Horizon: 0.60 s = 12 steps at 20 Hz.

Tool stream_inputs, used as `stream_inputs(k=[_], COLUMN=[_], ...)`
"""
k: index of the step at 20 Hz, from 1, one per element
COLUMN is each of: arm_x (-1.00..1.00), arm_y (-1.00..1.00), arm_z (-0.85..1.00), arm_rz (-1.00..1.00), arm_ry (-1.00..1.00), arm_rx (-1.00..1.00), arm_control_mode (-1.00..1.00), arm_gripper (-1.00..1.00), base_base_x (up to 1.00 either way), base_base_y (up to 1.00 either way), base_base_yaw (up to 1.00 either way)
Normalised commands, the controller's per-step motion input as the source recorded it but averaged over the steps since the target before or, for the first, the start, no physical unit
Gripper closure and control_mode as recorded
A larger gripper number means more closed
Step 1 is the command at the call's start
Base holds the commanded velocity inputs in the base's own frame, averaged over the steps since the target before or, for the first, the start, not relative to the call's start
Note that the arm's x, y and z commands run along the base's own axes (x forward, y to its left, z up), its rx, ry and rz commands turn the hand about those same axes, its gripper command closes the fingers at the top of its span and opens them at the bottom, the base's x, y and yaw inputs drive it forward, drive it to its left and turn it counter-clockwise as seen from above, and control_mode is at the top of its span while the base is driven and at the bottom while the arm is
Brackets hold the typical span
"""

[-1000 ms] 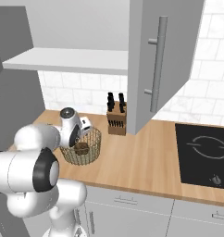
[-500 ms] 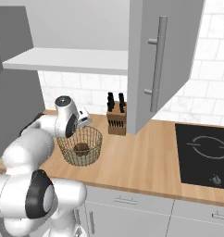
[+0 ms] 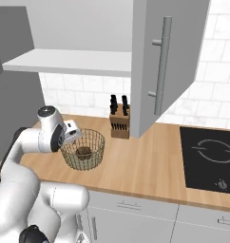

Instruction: Open the cabinet, pick up the bread from the cabinet and place it in the basket. Then move the basket to the dining counter.

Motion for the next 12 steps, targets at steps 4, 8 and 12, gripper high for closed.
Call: stream_inputs(k=[4, 8, 12], arm_x=[0.39, 0.47, 0.33], arm_y=[0.00, 0.00, -0.03], arm_z=[-0.46, -0.30, -0.13], arm_rz=[0.09, 0.11, 0.11], arm_ry=[0.08, 0.06, 0.01], arm_rx=[-0.10, -0.08, -0.06], arm_control_mode=[-1.00, -1.00, -1.00], arm_gripper=[-1.00, -1.00, -1.00], base_base_x=[0.00, 0.00, 0.00], base_base_y=[0.00, 0.00, 0.00], base_base_yaw=[0.00, 0.00, 0.00])
